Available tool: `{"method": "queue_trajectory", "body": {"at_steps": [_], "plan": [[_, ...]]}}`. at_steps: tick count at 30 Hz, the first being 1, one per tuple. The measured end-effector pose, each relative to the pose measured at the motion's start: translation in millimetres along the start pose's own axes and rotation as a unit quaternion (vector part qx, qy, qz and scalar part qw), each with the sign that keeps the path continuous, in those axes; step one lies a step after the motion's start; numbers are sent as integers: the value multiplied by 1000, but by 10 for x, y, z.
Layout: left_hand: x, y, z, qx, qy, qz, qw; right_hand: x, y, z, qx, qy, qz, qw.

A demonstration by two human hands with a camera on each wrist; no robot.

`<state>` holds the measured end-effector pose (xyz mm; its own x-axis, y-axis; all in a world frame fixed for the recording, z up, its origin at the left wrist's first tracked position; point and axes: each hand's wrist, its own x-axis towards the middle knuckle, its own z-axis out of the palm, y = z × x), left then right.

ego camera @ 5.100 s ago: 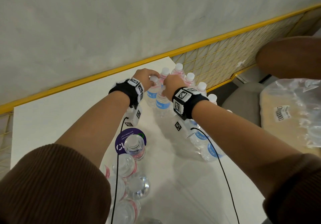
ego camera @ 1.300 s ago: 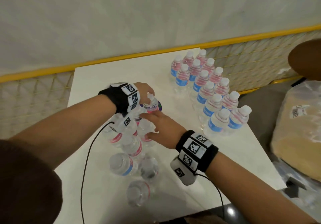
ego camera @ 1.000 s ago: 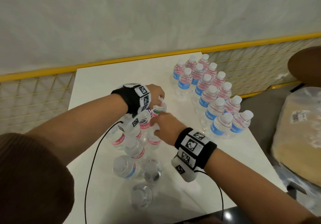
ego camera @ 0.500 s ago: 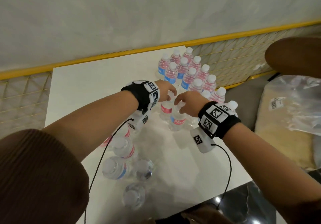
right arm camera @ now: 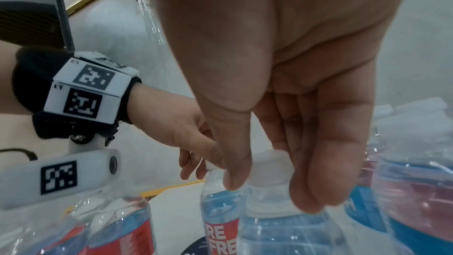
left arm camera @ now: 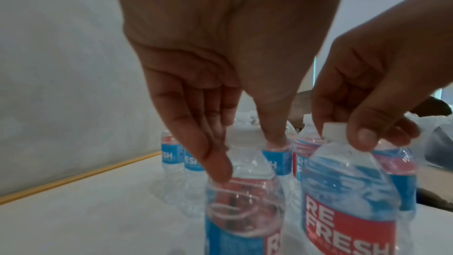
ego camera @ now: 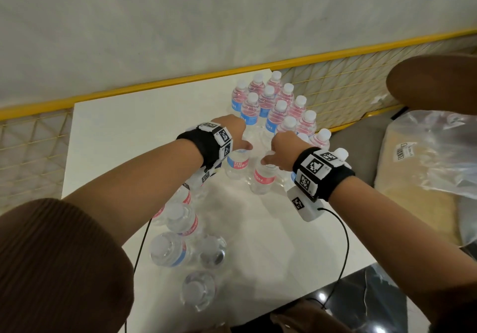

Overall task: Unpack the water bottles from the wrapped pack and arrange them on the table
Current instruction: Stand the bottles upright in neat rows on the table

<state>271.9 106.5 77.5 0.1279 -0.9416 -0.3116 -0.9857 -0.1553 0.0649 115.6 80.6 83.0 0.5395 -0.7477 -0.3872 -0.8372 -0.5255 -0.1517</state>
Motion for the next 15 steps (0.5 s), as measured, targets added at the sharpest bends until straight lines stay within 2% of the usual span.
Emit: {"method": "queue_trajectory", "body": {"at_steps": [2,5,7,15], "plan": [[-9,-27,-13,5,-10,3,1000,-32,20,-3,-15,4,-4,1000],[-21,-90,-97,-21,-60,48,997,-47,51,25,-20,-15,-42,999],[-20,-115,-128,-23,-59,69,996,-29,47,47,-36,-13,-55,998],[5,-27,-25,-100,-36,29,994,-24,15,111,-5,25,23,999]]}}
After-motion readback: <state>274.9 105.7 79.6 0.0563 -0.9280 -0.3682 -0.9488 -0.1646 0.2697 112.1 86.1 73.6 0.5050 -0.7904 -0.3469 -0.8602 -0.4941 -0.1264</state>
